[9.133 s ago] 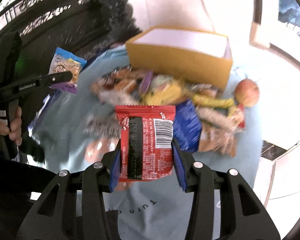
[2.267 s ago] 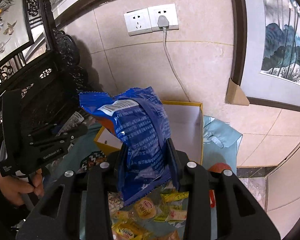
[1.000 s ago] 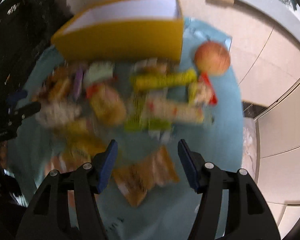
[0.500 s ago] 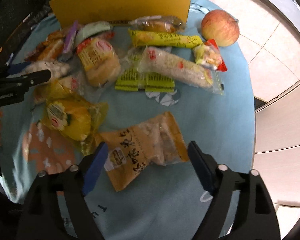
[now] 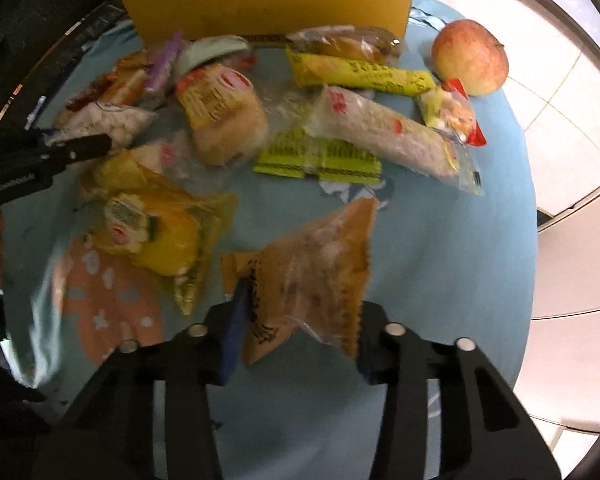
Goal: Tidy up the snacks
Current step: 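Grasp the white marshmallow bag with the left gripper while the right gripper grasps the tan pastry pack, then carry the marshmallow bag with the left gripper while the right gripper carries the pastry pack into the box, then release the marshmallow bag and pastry pack into the yellow box with both grippers, then grasp the oat bar pack with the left gripper while the right grasps the yellow bread bag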
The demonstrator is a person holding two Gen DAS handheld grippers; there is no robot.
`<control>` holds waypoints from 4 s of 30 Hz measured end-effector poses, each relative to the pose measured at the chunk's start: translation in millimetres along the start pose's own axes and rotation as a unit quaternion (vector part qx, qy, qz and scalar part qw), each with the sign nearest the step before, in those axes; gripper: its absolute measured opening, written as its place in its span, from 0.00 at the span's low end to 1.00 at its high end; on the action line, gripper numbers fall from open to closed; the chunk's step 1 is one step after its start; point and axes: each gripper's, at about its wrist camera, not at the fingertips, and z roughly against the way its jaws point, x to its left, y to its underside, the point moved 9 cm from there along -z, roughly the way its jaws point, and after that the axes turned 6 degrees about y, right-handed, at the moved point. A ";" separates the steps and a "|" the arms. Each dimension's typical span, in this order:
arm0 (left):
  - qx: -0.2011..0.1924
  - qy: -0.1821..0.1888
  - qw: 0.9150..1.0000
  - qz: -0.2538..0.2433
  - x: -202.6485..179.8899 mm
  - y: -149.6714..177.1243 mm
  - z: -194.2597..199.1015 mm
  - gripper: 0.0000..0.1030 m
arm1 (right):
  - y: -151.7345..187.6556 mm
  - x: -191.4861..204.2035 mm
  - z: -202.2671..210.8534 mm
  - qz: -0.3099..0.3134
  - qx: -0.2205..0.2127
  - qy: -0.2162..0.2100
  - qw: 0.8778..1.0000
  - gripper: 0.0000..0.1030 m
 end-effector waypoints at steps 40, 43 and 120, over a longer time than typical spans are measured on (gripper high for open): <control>-0.178 -0.013 0.984 -0.003 -17.4 -128.2 154.8 0.44 | -155.2 -10.7 193.7 -0.047 -0.215 -0.040 0.975 0.31; -0.190 -0.021 0.981 -0.008 -22.2 -153.3 162.8 0.44 | -181.0 -13.5 211.3 -0.046 -0.236 -0.039 0.970 0.31; 0.035 -0.061 0.996 -0.056 -1.8 15.8 3.1 0.91 | -25.1 128.5 0.1 0.308 -0.076 -0.003 0.948 0.62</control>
